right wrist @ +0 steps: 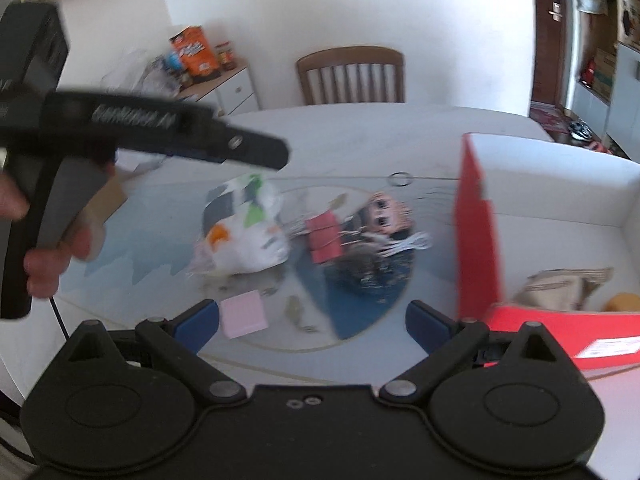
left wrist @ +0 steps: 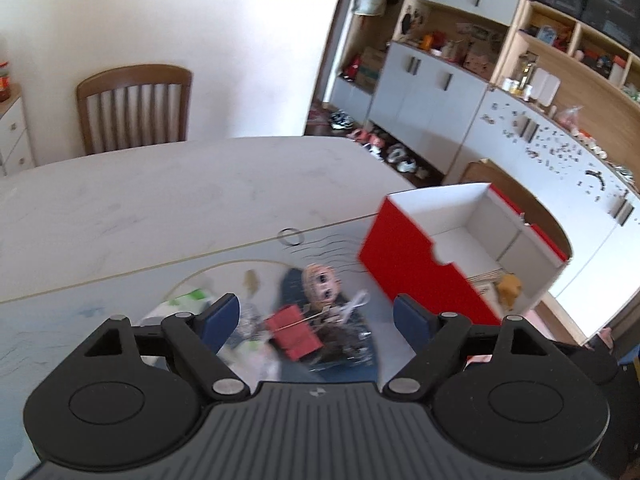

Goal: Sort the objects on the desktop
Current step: 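Move both tools back over the remaining items on the table, then grasp the white printed plastic bag with the left tool while the right tool grasps the pink sticky pad, then carry the plastic bag and pink pad over the red box with both tools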

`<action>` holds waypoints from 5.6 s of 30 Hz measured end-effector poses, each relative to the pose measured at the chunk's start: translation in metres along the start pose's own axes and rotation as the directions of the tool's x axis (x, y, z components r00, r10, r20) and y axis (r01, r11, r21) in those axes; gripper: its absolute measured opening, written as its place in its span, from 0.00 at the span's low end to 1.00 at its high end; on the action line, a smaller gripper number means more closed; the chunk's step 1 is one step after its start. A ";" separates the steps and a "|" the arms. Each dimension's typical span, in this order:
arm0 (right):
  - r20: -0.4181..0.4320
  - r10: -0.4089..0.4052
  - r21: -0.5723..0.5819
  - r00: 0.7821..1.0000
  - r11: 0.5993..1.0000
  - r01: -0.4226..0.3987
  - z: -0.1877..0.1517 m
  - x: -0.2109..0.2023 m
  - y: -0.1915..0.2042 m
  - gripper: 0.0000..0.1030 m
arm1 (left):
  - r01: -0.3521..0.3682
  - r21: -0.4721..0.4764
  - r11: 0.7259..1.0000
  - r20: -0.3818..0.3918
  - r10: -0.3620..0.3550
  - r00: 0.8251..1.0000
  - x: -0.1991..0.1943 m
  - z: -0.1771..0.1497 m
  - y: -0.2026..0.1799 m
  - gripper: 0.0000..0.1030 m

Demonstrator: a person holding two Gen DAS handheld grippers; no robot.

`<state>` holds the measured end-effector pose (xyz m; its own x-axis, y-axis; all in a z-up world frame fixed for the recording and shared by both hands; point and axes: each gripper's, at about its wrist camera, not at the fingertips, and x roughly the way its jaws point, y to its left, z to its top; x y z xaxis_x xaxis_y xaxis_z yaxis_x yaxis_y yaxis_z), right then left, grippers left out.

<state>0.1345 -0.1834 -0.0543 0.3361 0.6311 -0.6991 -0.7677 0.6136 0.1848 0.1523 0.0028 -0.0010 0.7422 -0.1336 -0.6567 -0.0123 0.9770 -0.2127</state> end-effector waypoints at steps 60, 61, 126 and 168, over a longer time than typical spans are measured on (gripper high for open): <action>-0.101 -0.092 -0.186 0.991 0.980 0.072 -0.018 0.111 0.068 0.40 | -0.272 -0.244 0.931 -0.154 0.240 0.958 0.048 -0.024 0.062 0.51; -0.102 -0.093 -0.184 0.990 0.980 0.073 -0.018 0.111 0.067 0.40 | -0.269 -0.244 0.931 -0.153 0.237 0.959 0.047 -0.025 0.062 0.48; 0.118 -0.327 0.204 0.938 0.932 0.300 0.010 -0.080 -0.199 0.40 | 0.105 -0.094 0.990 0.012 -0.104 0.995 0.073 0.051 -0.156 0.30; -0.287 -0.282 0.011 0.916 0.955 0.298 0.029 0.040 -0.272 0.40 | -0.016 0.208 0.978 -0.263 0.072 0.962 0.232 0.069 -0.203 0.30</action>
<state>0.3725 -0.3113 -0.1119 0.3680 0.2687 -0.8902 -0.6267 0.7789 -0.0240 0.3732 -0.2153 -0.0607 0.5368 -0.1022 -0.8375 0.1154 0.9922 -0.0471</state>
